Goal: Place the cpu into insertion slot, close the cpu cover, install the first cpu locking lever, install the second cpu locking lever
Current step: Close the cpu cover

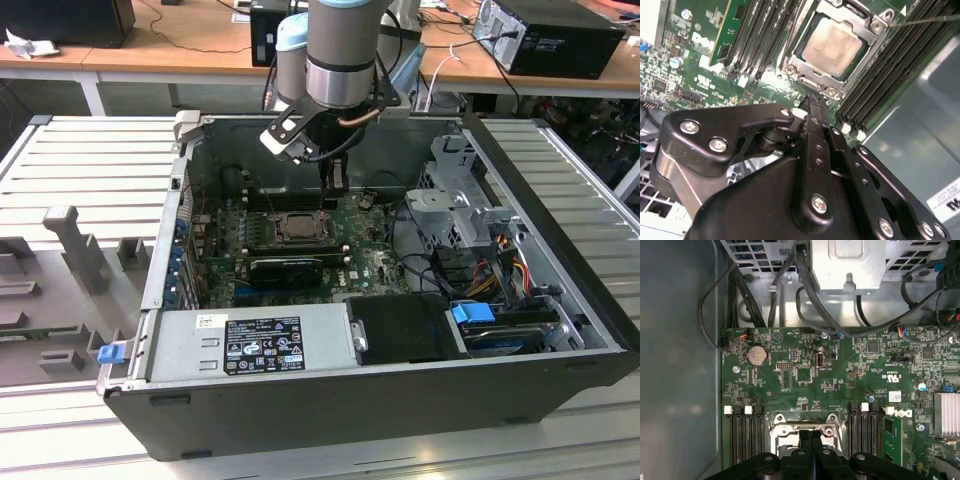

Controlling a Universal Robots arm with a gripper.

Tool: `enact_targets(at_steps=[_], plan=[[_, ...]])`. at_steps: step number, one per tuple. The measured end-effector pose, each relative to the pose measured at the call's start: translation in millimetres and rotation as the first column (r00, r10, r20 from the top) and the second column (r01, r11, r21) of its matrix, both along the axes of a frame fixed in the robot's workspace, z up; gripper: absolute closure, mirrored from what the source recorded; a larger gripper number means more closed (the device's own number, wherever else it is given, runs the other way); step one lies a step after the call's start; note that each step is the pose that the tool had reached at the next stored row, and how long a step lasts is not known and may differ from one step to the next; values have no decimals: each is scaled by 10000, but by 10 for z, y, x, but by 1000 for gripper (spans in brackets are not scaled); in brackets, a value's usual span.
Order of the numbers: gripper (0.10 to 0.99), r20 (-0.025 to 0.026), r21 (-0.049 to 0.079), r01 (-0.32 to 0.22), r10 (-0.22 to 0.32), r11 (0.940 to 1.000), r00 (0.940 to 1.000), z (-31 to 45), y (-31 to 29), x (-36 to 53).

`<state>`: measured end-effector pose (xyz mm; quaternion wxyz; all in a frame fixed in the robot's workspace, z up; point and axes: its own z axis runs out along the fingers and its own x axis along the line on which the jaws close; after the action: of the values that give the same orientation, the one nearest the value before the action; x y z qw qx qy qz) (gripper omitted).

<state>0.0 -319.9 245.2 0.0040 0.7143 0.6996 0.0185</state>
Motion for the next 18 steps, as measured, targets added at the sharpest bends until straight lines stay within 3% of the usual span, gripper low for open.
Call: enact_targets(at_steps=[3, 9, 11, 18], plan=[[980, -1, -2, -1, 1, 10000, 10000, -63, 1, -26], [980, -31, -1, -6, 6, 10000, 10000, -133, 4, -295], [980, -41, -3, -12, 12, 10000, 10000, -143, 4, -343], [980, -40, 0, -13, 13, 10000, 10000, -145, 5, -423]])
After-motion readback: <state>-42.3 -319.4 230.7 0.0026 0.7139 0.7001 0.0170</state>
